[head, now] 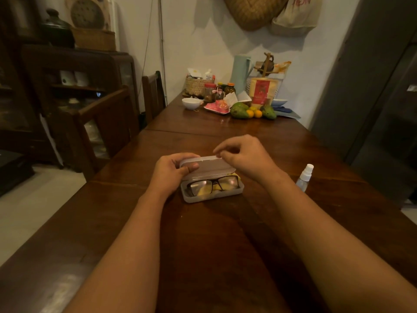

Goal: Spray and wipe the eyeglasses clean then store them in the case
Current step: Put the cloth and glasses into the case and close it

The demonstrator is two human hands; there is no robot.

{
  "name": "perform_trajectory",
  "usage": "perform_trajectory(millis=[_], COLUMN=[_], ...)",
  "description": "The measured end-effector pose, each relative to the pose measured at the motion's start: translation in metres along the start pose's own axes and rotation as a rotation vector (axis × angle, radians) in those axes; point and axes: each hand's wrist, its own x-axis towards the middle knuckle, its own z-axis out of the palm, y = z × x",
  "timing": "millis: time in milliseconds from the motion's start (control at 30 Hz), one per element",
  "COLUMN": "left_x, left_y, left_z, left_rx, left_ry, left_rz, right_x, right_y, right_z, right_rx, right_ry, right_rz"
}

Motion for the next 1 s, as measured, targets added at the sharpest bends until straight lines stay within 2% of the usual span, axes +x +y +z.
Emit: perform_trajectory(millis=[67,133,267,367,500,700,800,900,1000], left_x=[-0.001,-0.003,-0.007,-0.008,-0.011,-0.018,-0.021,-0.017,-0.009], left_y=[0.003,0.005,0.008,0.009,0.011,0.02,0.029,0.027,0.028], left_z=[0.001,0.002,0.006,0.011,0.013,0.01,0.015,0.023,0.032], left_rx=[-0.001,-0.008,-0.017,-0.018,0.006,0.086,0.153,0.335,0.518], left_ry=[-0.034,-0.072,-0.125,-0.158,-0.212,-0.489,-0.495,-0.44,-0.475], left_rz=[-0.019,-0.024,-0.019,0.01,0.02,-0.051,-0.108,-0.078,-0.109], right_x=[0.006,0.009,0.003,-0.009,-0.023,-0.043,-0.051,-0.056,-0.062], right_y=[0.001,0.005,0.023,0.032,0.036,0.048,0.05,0.05,0.05], right_z=[-0.001,0.002,0.019,0.03,0.036,0.038,0.034,0.029,0.023], right_rx=[0.016,-0.014,-0.01,0.063,0.148,0.168,0.139,0.094,0.015], right_ry=[0.155,0.236,0.202,0.174,0.211,0.199,0.14,0.094,0.017], right_rz=[0.043,0.124,0.324,0.398,0.372,0.334,0.34,0.363,0.353])
